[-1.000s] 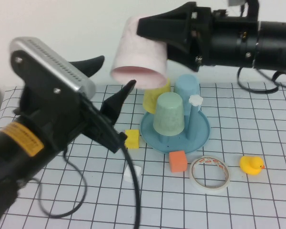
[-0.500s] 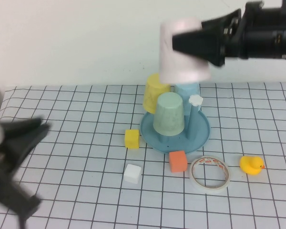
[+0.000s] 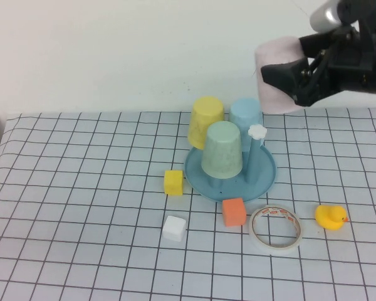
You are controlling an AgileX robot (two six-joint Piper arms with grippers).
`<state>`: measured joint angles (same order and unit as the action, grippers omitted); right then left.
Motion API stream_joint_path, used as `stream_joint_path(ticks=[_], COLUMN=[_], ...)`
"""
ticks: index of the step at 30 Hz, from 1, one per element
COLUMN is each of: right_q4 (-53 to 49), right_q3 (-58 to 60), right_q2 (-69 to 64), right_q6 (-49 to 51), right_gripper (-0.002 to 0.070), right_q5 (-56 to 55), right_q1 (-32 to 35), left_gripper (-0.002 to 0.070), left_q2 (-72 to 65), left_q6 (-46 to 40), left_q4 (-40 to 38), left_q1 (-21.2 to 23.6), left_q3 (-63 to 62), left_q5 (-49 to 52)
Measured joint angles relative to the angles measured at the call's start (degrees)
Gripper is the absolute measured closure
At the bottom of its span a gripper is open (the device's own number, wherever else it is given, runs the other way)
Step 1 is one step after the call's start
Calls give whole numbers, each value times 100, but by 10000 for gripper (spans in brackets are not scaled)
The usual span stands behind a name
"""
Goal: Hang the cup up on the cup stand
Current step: Place the cup on the cup holder
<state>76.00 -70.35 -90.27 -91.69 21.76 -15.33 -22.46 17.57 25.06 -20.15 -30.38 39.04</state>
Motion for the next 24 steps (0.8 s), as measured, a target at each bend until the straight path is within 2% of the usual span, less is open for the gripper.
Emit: stream_joint_path(ticks=[3, 7, 12, 24], right_q4=[1378, 2018, 2157, 2170], right_q3=[324, 466, 504, 41], right_q2=[0, -95, -446, -1064], right_q6=[-1380, -2466, -2693, -2924], right_gripper=[92, 92, 93, 93], right_q5=[-296, -270, -116, 206], right_q1=[0, 0, 0, 0], left_gripper=[675, 675, 675, 675], left_q2=[427, 890, 1062, 1076], left_q6=[480, 650, 701, 714], left_q4=[266, 466, 602, 578], left_q1=[9, 22, 34, 34], left_q3=[220, 612, 1107, 1271], left_q5=[-152, -853, -1263, -1303])
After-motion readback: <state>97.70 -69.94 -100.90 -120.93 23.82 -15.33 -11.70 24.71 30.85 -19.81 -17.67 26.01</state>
